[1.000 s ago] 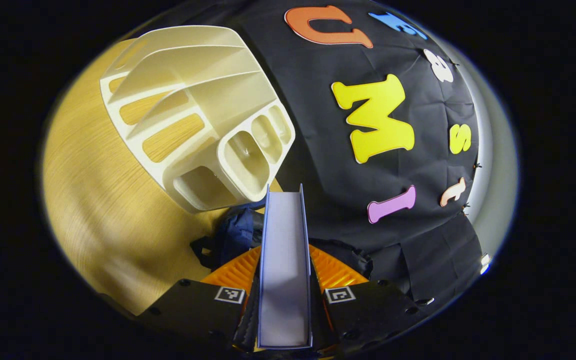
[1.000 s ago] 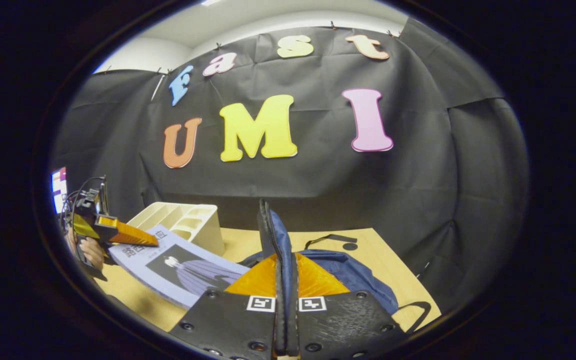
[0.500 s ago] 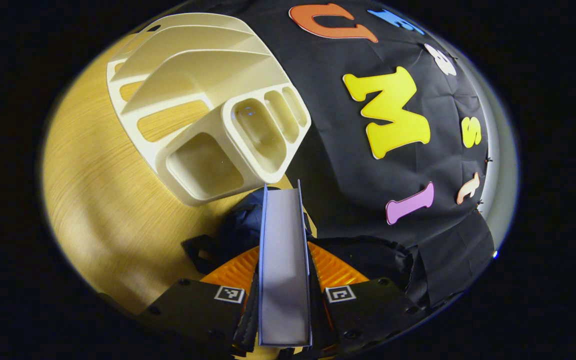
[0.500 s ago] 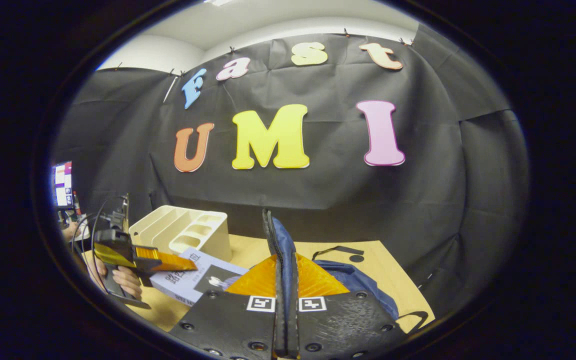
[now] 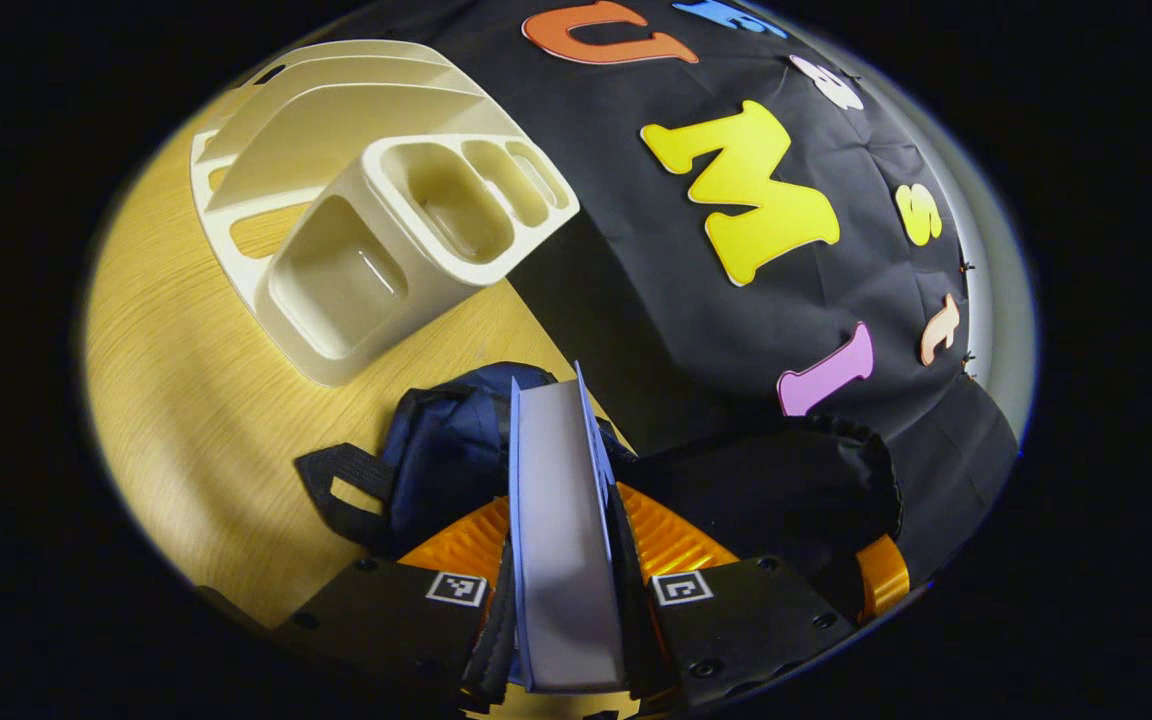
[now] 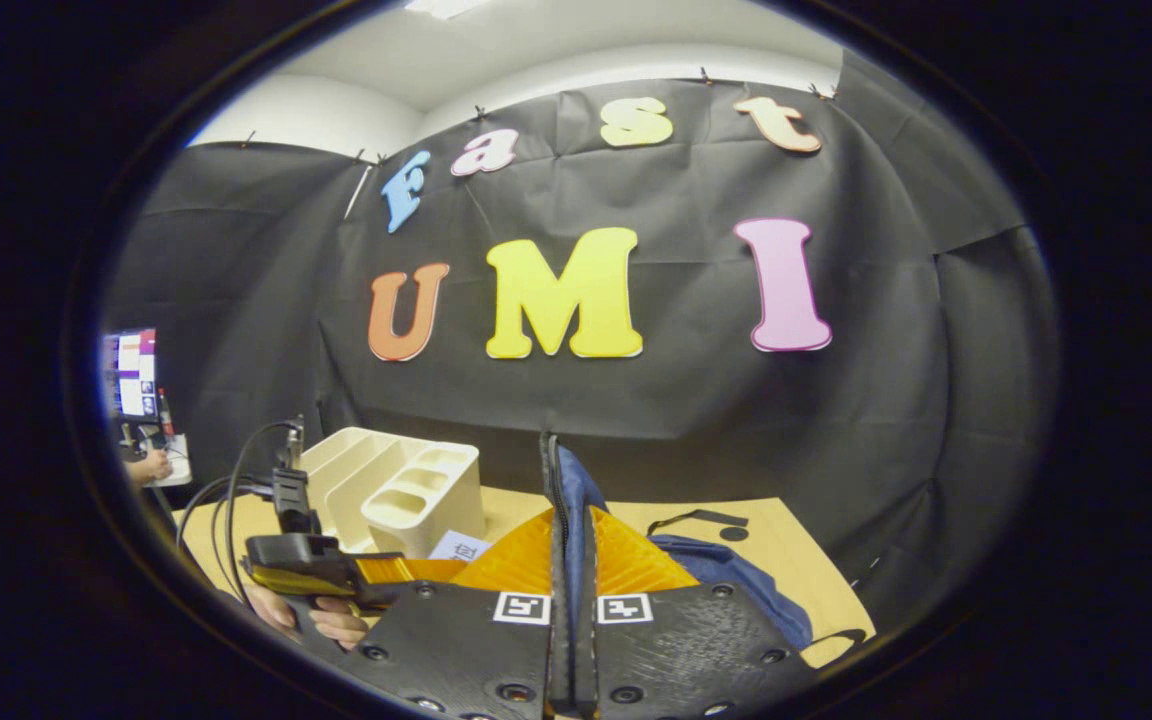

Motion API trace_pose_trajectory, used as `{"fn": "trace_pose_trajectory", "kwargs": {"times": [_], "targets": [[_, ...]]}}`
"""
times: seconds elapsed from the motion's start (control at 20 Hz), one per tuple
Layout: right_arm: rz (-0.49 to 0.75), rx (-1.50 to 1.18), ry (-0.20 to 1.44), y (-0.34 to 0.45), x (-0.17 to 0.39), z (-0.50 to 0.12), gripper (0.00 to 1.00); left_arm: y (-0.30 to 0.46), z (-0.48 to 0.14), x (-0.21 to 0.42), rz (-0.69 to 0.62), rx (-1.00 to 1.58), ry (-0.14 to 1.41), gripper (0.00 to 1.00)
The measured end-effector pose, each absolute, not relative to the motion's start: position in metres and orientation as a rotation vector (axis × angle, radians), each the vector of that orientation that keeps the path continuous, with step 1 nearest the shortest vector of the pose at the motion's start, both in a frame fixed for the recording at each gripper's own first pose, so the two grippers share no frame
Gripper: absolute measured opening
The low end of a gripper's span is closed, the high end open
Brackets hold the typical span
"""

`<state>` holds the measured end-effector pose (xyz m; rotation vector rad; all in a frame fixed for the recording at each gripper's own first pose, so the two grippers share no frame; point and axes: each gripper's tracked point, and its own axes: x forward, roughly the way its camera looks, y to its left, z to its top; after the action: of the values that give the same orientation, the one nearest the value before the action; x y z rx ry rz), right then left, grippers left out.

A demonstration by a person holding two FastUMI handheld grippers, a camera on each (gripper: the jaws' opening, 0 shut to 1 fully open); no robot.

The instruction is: Open the schoolbag, grab two books from the bookshelf and put them into the schoolbag.

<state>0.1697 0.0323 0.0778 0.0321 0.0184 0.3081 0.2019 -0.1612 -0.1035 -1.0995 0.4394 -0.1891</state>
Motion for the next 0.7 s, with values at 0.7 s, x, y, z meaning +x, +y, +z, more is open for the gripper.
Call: {"fn": "trace_pose_trajectory", "kwargs": {"times": [0.7], "targets": [[0.37,0.158,0.009,0.014,0.176,0.074,0.0,-0.246,-0.115,0.233,-0.212,-0.986,0.404,0.48]]}}
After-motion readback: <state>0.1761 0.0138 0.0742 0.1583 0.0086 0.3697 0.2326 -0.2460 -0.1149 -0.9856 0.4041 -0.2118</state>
